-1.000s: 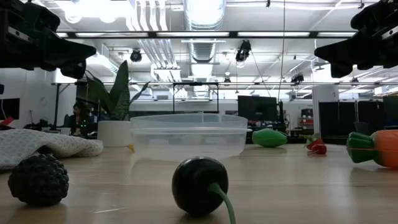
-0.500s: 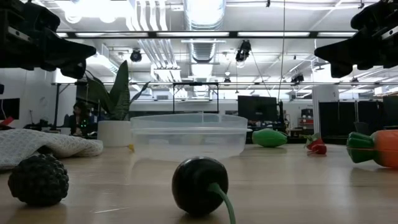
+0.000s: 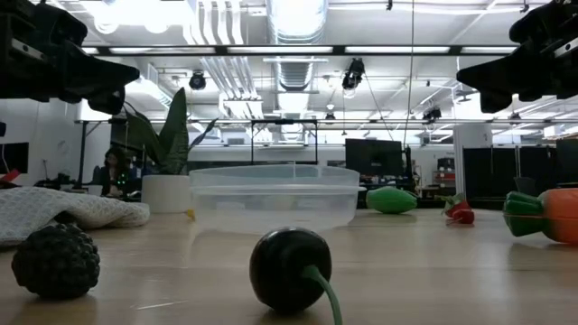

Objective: Pick and placing Produce into tupperware

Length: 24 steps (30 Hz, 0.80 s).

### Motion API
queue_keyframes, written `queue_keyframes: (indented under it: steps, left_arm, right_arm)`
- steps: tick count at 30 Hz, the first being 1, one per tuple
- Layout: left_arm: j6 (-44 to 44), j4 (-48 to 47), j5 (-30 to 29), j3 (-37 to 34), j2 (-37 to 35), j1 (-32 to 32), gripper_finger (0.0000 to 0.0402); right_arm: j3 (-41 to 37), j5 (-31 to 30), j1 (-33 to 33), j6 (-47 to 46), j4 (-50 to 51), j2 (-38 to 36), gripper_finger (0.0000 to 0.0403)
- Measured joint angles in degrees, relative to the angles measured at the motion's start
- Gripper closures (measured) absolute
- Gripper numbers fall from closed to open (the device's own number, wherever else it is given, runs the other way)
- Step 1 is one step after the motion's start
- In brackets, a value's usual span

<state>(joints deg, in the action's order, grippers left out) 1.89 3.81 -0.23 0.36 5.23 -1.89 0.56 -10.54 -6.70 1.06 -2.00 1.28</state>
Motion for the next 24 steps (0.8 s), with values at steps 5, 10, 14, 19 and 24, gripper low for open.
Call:
queue_keyframes:
  steps: [5, 10, 14, 19, 24]
  left_arm:
    - [0.0, 0.0, 0.0, 0.0, 0.0, 0.0, 0.0402]
    - [0.0, 0.0, 0.0, 0.0, 0.0, 0.0, 0.0402]
    - [0.0, 0.0, 0.0, 0.0, 0.0, 0.0, 0.0402]
    - [0.0, 0.0, 0.0, 0.0, 0.0, 0.0, 0.0402]
    - [0.0, 0.7, 0.0, 0.0, 0.0, 0.0, 0.0402]
  right_arm:
    - [0.0, 0.0, 0.0, 0.0, 0.0, 0.0, 0.0394]
    - [0.0, 0.0, 0.0, 0.0, 0.0, 0.0, 0.0394]
    - [0.0, 0.0, 0.0, 0.0, 0.0, 0.0, 0.0394]
    - [0.0, 0.0, 0.0, 0.0, 0.0, 0.0, 0.0394]
    - [0.0, 0.0, 0.0, 0.0, 0.0, 0.0, 0.0394]
